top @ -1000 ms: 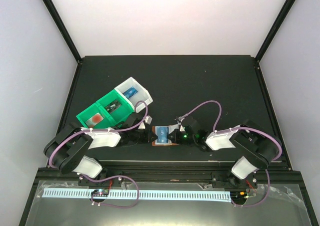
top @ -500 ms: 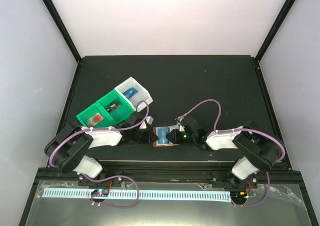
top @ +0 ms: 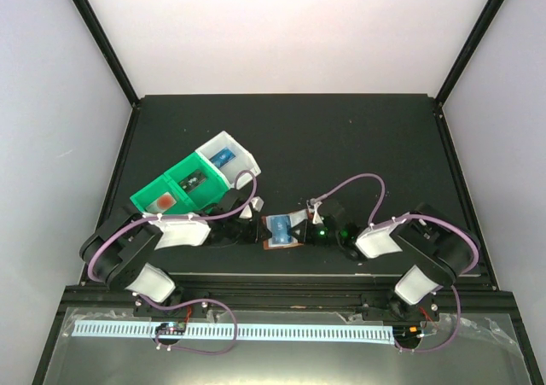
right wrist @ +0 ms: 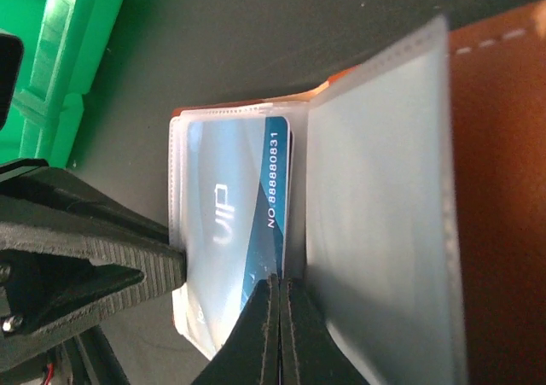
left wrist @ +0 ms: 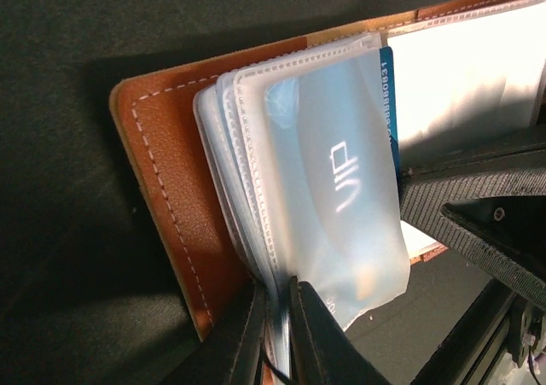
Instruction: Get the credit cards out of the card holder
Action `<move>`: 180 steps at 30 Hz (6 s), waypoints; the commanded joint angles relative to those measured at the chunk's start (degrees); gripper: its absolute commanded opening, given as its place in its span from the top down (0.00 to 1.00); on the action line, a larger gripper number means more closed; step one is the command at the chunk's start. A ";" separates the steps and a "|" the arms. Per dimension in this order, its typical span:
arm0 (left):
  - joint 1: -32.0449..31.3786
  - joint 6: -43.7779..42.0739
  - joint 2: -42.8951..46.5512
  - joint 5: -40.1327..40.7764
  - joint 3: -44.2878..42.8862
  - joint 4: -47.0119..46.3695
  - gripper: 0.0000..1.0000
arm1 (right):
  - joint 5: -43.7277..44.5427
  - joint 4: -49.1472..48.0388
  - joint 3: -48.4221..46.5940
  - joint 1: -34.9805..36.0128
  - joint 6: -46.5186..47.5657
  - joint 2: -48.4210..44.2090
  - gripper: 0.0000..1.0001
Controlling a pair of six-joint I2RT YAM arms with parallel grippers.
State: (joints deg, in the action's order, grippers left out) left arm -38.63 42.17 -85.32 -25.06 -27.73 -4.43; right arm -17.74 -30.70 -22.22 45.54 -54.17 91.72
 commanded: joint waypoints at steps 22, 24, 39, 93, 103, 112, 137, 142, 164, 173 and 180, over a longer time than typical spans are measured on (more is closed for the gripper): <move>-0.59 -3.35 -4.14 2.32 -0.29 5.19 0.88 | -6.10 -6.85 2.42 -5.45 2.66 6.07 0.78; -0.63 -3.32 -4.00 2.41 -0.31 5.21 0.88 | -6.21 -7.93 2.69 -5.51 2.11 6.97 0.81; -0.57 -2.65 -3.92 3.40 -0.21 5.27 0.87 | -3.25 -4.13 7.14 -9.08 2.42 -1.86 0.99; -1.17 16.66 34.33 -7.90 7.29 -22.74 0.58 | -0.96 -14.01 4.58 -0.92 -20.15 -31.83 0.99; -1.18 15.67 34.21 -7.11 7.31 -21.94 0.69 | -1.52 -17.20 6.32 0.20 -20.43 -31.49 0.99; -1.12 16.94 35.05 -8.11 8.13 -24.20 0.81 | -2.87 -15.78 4.64 0.51 -18.95 -31.72 0.99; 0.42 -17.28 45.41 -28.99 -5.28 22.76 0.99 | -13.03 56.37 -22.54 -0.68 33.57 -46.99 0.27; 0.39 -16.35 45.55 -33.01 -4.53 20.90 0.98 | -26.66 55.62 -25.00 -0.64 36.92 -42.03 0.29; 0.32 -11.87 48.71 -13.98 -14.98 28.89 0.32 | -39.61 35.49 -21.69 -0.56 26.03 -36.18 0.99; 0.37 1.92 60.79 -7.78 -7.14 13.30 0.19 | -30.57 8.34 -15.64 -0.55 0.56 -37.54 0.99; 0.34 6.23 60.91 -6.99 -3.62 7.97 0.20 | -22.97 -7.52 -13.31 -0.46 -13.08 -33.07 0.99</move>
State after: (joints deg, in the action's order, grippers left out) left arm -38.46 43.79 -23.75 -33.41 -32.99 9.82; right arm -46.46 -24.25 -35.99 44.97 -56.53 56.88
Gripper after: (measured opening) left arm 0.805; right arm 0.014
